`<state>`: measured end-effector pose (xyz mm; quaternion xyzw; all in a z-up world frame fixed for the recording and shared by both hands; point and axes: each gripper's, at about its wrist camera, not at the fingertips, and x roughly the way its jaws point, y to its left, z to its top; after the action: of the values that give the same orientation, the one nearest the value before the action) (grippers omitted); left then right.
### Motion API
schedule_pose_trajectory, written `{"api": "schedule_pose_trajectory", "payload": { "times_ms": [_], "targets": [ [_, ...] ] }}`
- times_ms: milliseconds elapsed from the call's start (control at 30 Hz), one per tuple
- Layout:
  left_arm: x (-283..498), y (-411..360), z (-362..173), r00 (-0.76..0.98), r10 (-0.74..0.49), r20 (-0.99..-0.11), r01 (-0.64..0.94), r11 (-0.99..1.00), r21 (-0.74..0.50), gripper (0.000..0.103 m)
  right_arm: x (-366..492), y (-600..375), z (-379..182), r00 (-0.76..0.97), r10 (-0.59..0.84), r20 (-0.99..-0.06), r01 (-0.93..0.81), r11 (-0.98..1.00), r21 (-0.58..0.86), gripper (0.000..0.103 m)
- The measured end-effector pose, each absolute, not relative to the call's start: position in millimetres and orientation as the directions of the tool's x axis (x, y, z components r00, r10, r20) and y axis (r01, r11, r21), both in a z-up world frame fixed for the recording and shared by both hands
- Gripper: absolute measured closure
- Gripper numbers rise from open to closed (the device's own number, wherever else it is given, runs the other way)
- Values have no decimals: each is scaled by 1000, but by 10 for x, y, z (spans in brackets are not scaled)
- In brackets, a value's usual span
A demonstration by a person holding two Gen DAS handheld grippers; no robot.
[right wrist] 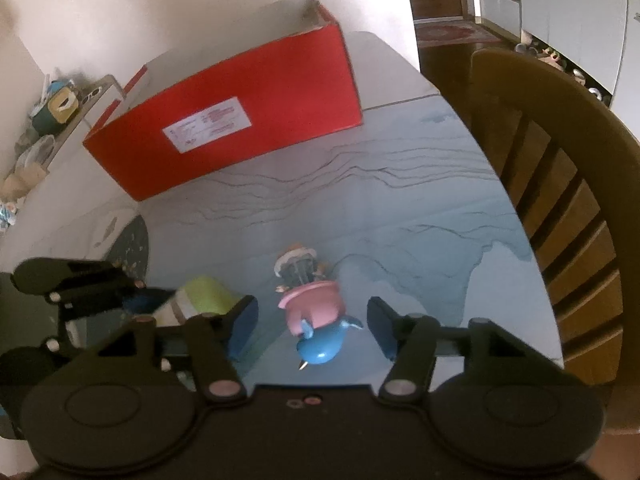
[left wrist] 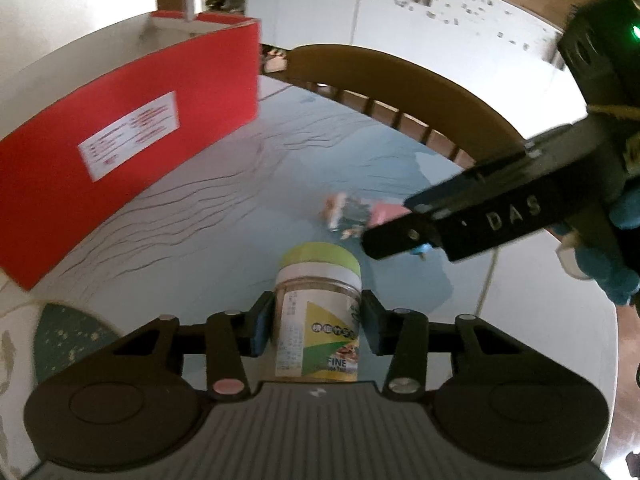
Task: Organize rigid objects
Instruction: 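Grasp the green-lidded jar with the left tool while the right tool grasps the pink-blue bird toy, then carry the green-lidded jar and bird toy with both tools over the shoebox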
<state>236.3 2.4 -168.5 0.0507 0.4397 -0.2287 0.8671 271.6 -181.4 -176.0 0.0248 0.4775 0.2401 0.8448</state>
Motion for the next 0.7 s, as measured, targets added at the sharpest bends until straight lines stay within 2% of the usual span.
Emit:
{"api": "schedule_pose_trajectory", "payload": {
  "times_ms": [233,267,333,433,700],
  "targets": [
    [2386,136,-1670,513,-323,-795,384,915,-124,59,2677,-1684,-1793,433,399,-808,-421,882,210,52],
    [2387,137,-1663,513,-319,-797,378,917,-124,59,2668,-1668,-1793,436,393,-809,-427,882,199,54],
    [2391,153,-1653,511,-309,-802,362,924,-125,59,2646,-1636,-1793,449,373,-812,-436,885,165,64],
    [2385,188,-1625,512,-297,-806,339,932,-128,59,2626,-1608,-1789,460,359,-812,-439,887,143,68],
    [2368,328,-1426,525,-277,-805,281,949,-144,59,2544,-1562,-1640,474,373,-798,-431,888,160,68]
  ]
}}
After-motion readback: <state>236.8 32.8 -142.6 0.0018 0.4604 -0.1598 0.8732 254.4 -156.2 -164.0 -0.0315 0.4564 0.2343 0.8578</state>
